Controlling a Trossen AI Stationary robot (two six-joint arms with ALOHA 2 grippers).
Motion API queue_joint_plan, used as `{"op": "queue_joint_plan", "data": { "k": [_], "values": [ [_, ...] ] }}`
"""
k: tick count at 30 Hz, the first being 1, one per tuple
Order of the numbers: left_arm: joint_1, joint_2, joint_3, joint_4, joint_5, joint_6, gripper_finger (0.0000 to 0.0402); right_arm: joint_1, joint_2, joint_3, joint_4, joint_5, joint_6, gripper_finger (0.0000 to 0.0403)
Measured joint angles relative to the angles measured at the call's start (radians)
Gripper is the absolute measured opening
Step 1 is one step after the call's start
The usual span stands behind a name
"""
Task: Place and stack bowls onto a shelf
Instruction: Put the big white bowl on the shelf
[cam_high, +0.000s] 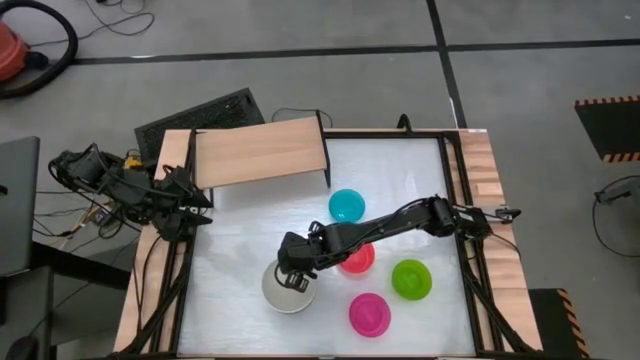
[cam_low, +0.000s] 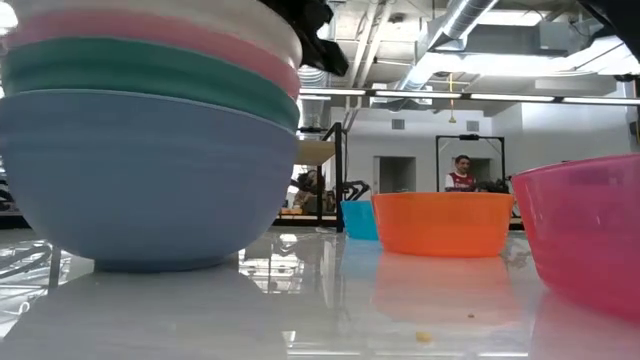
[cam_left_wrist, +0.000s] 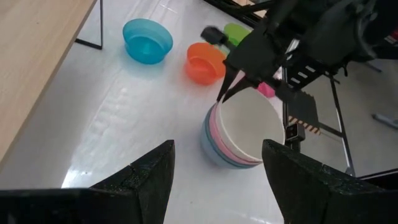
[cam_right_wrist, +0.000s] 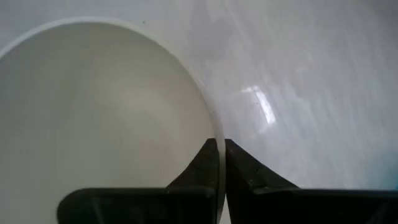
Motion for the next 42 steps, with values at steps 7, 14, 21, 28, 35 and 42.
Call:
{"op": "queue_joint_plan", "data": {
  "k": [7, 14, 21, 28, 35, 42],
  "values": [
    [0.0, 0.0, 0.0, 0.0, 0.0, -0.003, 0.0226, -0.014, -0.004, 0.117, -0.009, 0.032, -0.015, 0.0028],
    [0.0, 0.0, 0.024, 0.004, 0.032, -0.036, 0.0226, -0.094, -0.048, 0.126, 0.143, 0.101, -0.002, 0.0028],
    [0.0, -0.001, 0.096, 0.01, 0.026, -0.044, 0.0226, -0.272, -0.061, 0.126, 0.318, 0.107, -0.009, 0.0028],
    [0.0, -0.001, 0.1, -0.009, -0.015, -0.037, 0.0226, -0.441, -0.06, 0.125, 0.303, 0.131, 0.014, 0.0028],
    [0.0, 0.0, 0.1, -0.053, -0.059, -0.048, 0.0226, -0.545, -0.059, 0.125, 0.137, 0.13, 0.043, 0.0028],
    [0.0, 0.0, 0.101, -0.056, -0.102, -0.048, 0.0226, -0.565, -0.058, 0.124, 0.029, 0.159, 0.063, 0.0028]
  ]
}}
